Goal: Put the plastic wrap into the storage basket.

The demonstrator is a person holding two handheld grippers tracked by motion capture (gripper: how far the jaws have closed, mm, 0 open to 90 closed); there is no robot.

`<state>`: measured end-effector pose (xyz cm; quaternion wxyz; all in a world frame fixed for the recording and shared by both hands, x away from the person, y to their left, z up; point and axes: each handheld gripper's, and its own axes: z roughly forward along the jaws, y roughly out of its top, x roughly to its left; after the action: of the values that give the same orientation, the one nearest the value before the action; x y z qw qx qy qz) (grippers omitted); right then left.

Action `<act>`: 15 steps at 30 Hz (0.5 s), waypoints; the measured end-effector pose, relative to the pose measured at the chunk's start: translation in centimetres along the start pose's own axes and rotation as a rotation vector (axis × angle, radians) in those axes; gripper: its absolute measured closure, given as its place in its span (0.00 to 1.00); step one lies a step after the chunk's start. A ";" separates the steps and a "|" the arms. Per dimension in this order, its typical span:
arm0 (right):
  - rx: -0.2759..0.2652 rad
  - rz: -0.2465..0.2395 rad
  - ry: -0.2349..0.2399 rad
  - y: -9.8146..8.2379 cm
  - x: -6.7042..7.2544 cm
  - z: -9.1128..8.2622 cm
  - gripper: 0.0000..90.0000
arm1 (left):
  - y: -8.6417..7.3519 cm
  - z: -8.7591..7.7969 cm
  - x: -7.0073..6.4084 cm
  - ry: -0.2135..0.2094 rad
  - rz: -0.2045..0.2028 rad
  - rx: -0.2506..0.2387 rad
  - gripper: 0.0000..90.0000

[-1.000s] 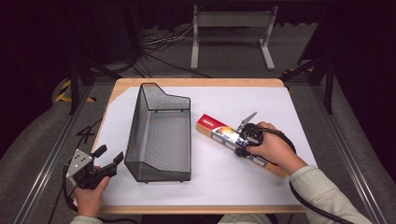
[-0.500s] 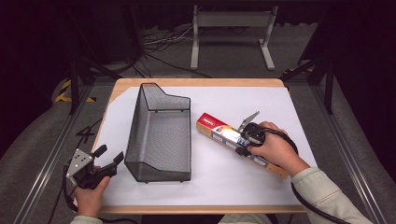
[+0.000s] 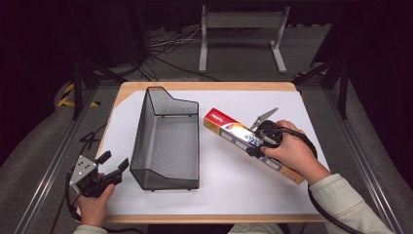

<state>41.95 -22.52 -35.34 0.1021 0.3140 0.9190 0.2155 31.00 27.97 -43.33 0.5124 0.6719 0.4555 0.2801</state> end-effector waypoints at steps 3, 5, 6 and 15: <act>-0.009 0.007 -0.005 0.2 0.1 -0.5 0.44 | 0.0 0.0 0.0 -0.001 -0.001 0.000 0.31; -0.015 0.013 -0.009 0.4 0.2 -1.0 0.44 | 0.0 0.0 0.0 -0.001 -0.001 -0.001 0.31; -0.018 0.016 -0.009 0.5 0.2 -1.2 0.45 | 0.0 0.0 0.0 -0.002 -0.002 0.000 0.31; -0.047 0.073 -0.009 1.8 0.9 -2.5 0.45 | 0.0 0.0 0.0 0.000 -0.002 -0.002 0.31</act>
<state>41.38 -21.46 -32.38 0.1056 0.3456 0.9012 0.2393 31.00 27.94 -43.32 0.5134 0.6710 0.4558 0.2799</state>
